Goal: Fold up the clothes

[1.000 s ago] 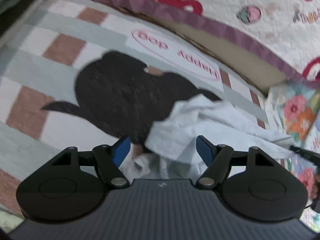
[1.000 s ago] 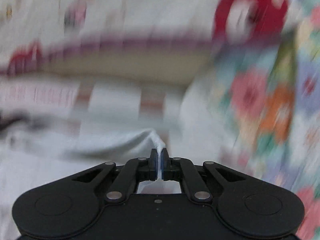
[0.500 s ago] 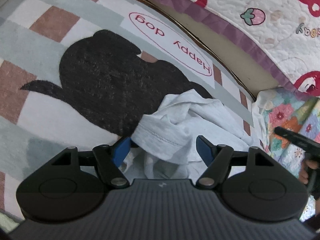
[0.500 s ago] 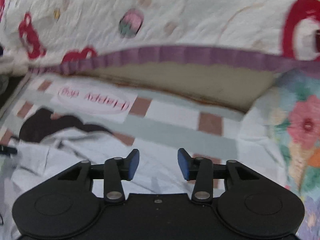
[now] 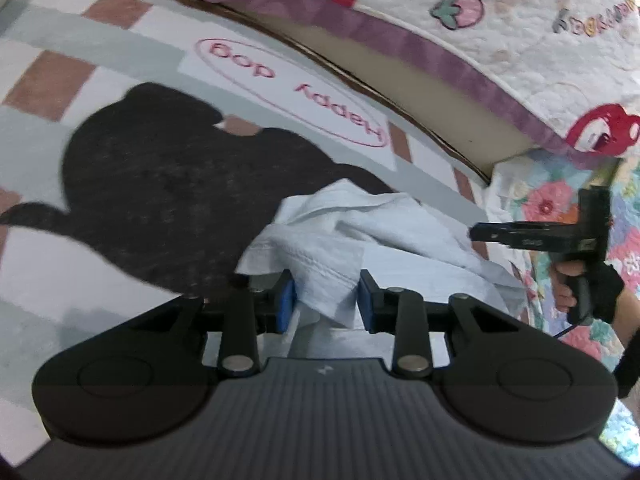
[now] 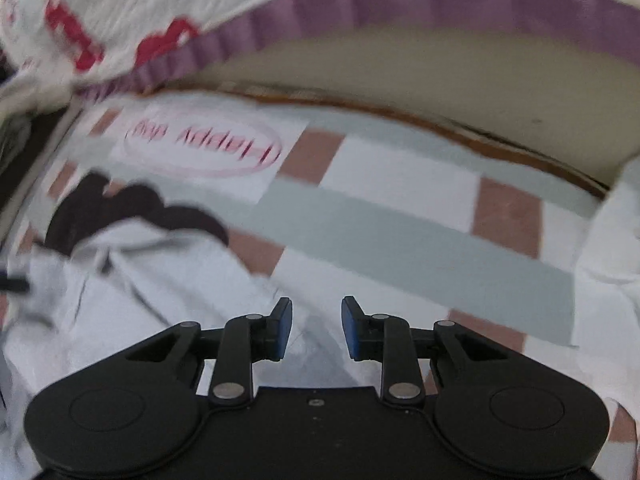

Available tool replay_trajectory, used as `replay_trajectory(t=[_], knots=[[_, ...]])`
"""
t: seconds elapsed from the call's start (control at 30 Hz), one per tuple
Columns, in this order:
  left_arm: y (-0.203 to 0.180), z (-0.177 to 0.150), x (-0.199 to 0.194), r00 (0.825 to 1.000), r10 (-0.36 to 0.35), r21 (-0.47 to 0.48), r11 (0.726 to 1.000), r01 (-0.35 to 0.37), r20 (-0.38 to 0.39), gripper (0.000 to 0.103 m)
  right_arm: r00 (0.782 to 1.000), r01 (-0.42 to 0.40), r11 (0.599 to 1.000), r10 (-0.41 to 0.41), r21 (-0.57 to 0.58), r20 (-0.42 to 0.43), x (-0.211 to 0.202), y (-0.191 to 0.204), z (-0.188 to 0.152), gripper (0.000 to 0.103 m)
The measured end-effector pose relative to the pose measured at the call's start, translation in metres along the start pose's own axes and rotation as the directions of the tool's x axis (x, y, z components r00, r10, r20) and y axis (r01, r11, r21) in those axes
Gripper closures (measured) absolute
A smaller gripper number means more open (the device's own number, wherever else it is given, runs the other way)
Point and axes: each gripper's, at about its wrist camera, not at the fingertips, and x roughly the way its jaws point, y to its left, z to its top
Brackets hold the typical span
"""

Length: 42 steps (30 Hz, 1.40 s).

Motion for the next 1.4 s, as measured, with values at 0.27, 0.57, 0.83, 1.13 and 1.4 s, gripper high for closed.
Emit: replay_trajectory(t=[0.27,0.57,0.83,1.13,1.4], knots=[[0.013,0.002,0.019,0.999,0.032,-0.070,0.997,-0.034,-0.037,0.060,0.999,-0.016,1.000,0.015,-0.020,-0.041,0.010,0.001,0.003,0.058],[-0.021,0.003,0.005,0.985,0.132,0.144,0.978,-0.148,0.115,0.094,0.996,-0.092,0.994,0.093,0.059,-0.005,-0.007,-0.003,-0.019,0.058],[-0.023,0.007,-0.034,0.962,0.145,0.144,0.973,-0.182,0.232,0.094,0.959,-0.253,0.966,0.258,0.059,-0.117,-0.002,0.031,-0.045,0.058],[-0.009,0.006,-0.007,0.971,0.221,0.108,0.967,-0.231,0.093,0.094,0.965,-0.256,0.967,0.255,0.004,-0.065,-0.026,0.054,-0.042,0.058],[-0.013,0.004,-0.001,0.967,0.242,0.147,0.957,-0.252,0.079,0.094,0.986,-0.120,0.992,0.114,-0.040,-0.123,-0.017,0.031,-0.021,0.063]])
